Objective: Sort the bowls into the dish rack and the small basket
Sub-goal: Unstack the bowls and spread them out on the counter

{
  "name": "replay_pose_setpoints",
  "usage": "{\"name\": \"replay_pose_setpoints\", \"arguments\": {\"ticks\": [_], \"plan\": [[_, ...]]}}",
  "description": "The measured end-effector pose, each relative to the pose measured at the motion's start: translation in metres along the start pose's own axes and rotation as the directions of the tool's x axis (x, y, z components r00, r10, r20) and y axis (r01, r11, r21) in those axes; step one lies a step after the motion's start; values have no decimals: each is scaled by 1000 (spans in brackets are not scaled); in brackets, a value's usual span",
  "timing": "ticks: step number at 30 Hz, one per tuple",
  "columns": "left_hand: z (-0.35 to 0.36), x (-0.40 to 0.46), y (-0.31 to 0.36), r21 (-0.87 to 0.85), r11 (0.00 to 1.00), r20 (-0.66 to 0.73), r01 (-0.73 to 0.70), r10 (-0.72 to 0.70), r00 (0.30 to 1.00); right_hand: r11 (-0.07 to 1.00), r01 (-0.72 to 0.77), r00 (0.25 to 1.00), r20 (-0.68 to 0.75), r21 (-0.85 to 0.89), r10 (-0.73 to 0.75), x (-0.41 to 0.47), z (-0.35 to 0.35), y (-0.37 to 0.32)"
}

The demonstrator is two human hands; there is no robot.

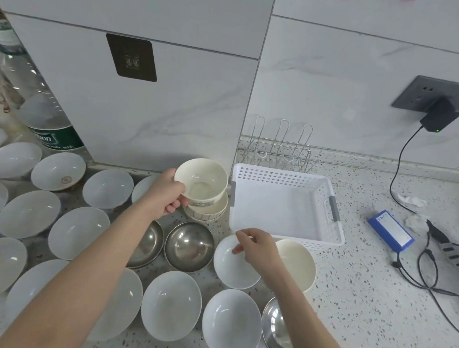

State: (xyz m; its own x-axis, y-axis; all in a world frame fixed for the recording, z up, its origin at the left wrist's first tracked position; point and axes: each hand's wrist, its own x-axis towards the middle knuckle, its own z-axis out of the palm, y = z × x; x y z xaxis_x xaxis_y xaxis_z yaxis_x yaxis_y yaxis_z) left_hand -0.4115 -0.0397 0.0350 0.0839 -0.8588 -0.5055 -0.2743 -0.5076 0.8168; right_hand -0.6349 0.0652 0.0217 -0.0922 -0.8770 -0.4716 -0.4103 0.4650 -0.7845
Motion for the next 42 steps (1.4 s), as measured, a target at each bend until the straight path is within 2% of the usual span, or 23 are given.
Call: {"name": "replay_pose_setpoints", "arguments": {"ticks": [4, 9, 14, 21, 26, 32, 37, 42], "plan": [[-21, -13, -8, -218, 975, -19, 34, -39, 999, 986, -65, 998, 34, 152, 60, 8, 21, -16], [-42, -28, -21, -338, 939, -42, 64, -83, 996, 991, -84, 996, 3, 99, 85, 25, 46, -40], [-49, -38, -33, -314, 949, -98, 40, -74, 992, 997, -81, 996, -46, -22, 79, 41, 68, -56], [-45, -46, -47, -284, 959, -169, 15, -66, 983, 986, -150, 973, -186, -77, 134, 47, 88, -60], [-44, -55, -58, -290, 957, -183, 23, -79, 980, 980, -197, 949, -244, 28, 198, 50, 95, -59], [-44, -65, -63, -300, 953, -175, 37, -93, 980, 964, -222, 936, -246, 148, 253, 54, 96, -60], [-45, -76, -66, -337, 941, -174, 32, -96, 980, 949, -168, 942, -242, 267, 234, 52, 93, -58], [-41, -86, -73, -409, 912, -195, 24, -113, 974, 944, -118, 937, -280, 309, 208, 42, 72, -45]]}}
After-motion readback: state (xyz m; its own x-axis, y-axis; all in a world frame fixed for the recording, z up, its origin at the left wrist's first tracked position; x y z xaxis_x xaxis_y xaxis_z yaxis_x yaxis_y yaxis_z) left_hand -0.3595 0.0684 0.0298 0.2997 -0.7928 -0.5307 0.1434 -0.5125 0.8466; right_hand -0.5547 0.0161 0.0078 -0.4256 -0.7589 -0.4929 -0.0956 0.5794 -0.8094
